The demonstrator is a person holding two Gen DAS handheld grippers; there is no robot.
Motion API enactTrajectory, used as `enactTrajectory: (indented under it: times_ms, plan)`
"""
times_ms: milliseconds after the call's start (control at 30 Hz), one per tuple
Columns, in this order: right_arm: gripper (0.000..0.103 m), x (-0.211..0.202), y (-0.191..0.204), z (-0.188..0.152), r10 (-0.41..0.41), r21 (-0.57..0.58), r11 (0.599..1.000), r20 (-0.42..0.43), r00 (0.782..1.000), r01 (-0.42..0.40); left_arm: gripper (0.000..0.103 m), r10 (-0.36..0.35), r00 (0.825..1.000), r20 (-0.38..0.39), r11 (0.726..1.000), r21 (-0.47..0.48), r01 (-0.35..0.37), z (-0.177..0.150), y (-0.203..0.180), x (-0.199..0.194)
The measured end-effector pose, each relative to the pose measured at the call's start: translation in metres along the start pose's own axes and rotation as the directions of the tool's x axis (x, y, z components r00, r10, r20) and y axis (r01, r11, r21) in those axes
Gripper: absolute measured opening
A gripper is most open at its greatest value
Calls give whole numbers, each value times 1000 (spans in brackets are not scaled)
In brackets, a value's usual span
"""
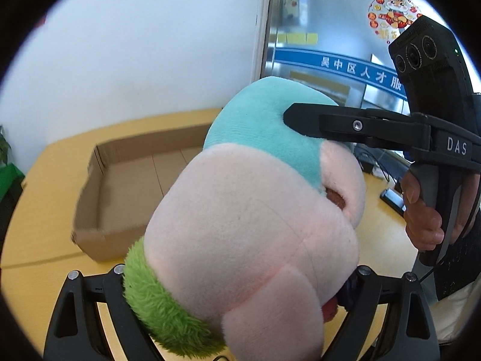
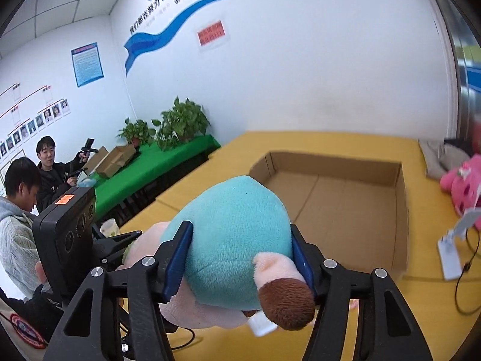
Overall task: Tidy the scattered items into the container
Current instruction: 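Carry the plush pig over the box and release it inside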
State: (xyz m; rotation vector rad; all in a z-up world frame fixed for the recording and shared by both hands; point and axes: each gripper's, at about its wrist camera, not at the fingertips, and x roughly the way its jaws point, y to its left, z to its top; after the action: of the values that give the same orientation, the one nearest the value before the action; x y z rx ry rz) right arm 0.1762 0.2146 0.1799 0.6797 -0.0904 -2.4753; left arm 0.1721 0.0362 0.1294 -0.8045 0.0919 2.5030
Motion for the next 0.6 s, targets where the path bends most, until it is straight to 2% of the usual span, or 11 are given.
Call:
enactTrajectory:
  times_ms: [267,600]
  plan:
    - [66,-5,7,57,3,-50,999,97,995,2,92,42,997,67,997,54,-45,55,23,-9]
    - [66,43,-19,119,26,-53,998,81,996,-22,91,35,997,69,999,34,-37,110,81,24]
